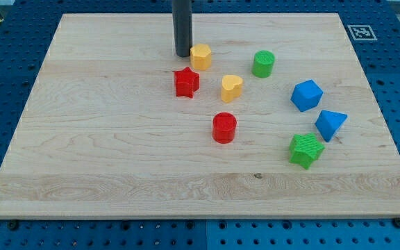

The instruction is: Slightly push the hexagon and red star to the right

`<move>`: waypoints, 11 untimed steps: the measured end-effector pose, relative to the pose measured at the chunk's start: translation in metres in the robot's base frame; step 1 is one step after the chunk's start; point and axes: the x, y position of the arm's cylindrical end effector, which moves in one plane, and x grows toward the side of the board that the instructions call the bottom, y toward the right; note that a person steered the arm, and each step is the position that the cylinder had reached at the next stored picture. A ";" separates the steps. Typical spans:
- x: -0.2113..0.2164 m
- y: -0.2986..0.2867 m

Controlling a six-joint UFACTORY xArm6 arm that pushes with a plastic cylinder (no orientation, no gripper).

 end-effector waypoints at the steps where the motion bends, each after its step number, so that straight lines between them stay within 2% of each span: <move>1: 0.003 0.000; 2: 0.006 0.000; 6: 0.075 -0.011; 8: 0.052 -0.011; 11: 0.075 0.003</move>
